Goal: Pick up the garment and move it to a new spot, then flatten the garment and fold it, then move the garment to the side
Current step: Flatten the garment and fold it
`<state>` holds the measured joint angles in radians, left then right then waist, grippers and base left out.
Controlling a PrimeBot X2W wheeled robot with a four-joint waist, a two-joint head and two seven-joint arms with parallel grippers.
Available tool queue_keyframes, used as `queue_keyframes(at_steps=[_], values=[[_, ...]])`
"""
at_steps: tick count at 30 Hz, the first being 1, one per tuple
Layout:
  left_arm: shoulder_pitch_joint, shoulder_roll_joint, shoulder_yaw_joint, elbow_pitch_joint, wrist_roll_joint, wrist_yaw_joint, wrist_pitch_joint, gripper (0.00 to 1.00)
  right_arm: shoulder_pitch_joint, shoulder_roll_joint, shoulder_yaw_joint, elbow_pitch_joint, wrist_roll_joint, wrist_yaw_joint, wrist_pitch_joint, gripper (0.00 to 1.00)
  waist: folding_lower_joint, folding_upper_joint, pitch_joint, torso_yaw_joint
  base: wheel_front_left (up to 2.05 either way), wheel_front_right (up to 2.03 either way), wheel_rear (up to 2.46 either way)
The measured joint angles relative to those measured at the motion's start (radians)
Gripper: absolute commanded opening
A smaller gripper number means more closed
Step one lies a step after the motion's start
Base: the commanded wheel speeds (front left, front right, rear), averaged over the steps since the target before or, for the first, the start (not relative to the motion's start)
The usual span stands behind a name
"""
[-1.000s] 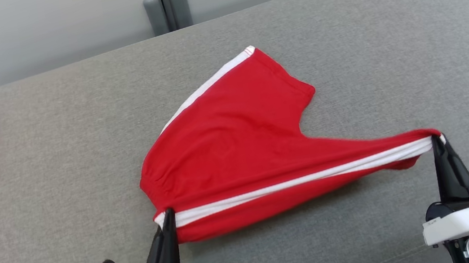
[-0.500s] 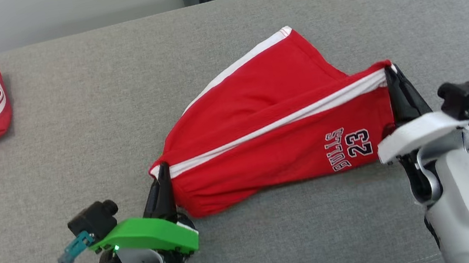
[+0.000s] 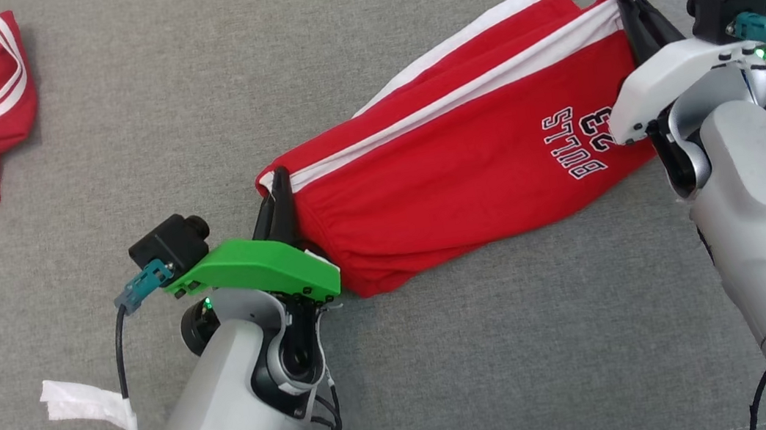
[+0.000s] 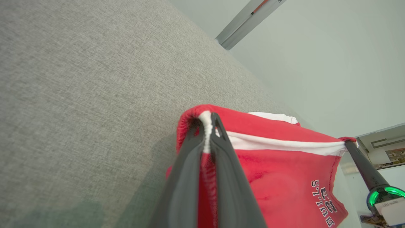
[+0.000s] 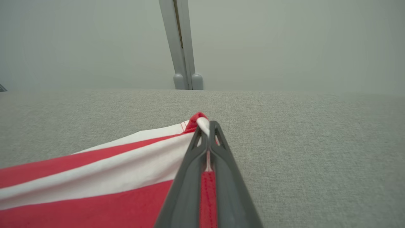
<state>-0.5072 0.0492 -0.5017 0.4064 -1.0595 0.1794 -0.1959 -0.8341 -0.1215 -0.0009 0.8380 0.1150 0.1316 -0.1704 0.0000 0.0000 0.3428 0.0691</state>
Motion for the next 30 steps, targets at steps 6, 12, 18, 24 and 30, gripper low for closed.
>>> queue_keyframes(at_steps=[6,12,18,24,30], values=[[-0.067,0.000,-0.060,0.062,-0.075,0.014,-0.039,0.00,-0.105,-0.009,0.028,0.138,-0.025,0.000,-0.012,0.00,0.0000,0.0000,0.037,0.036,0.00,0.00,0.00],[-0.109,0.000,-0.105,0.115,-0.101,0.024,-0.060,0.00,-0.177,-0.015,0.040,0.251,-0.049,0.000,-0.029,0.00,0.0001,0.0000,0.047,0.054,0.00,0.00,0.00],[-0.134,-0.001,-0.106,0.123,-0.069,0.032,-0.065,1.00,-0.237,-0.024,0.034,0.327,-0.062,0.000,-0.056,0.42,0.0001,0.0000,0.048,0.068,0.00,0.00,0.00],[-0.118,-0.001,-0.080,0.070,0.021,0.023,-0.067,1.00,-0.247,-0.024,0.047,0.350,-0.073,0.000,-0.083,1.00,0.0001,0.0000,0.039,0.084,0.00,0.00,0.00],[0.002,0.009,-0.014,-0.016,0.171,-0.002,-0.067,1.00,-0.244,-0.048,0.076,0.346,-0.071,0.000,-0.089,1.00,0.0001,0.0000,0.017,0.087,0.00,0.00,0.00]])
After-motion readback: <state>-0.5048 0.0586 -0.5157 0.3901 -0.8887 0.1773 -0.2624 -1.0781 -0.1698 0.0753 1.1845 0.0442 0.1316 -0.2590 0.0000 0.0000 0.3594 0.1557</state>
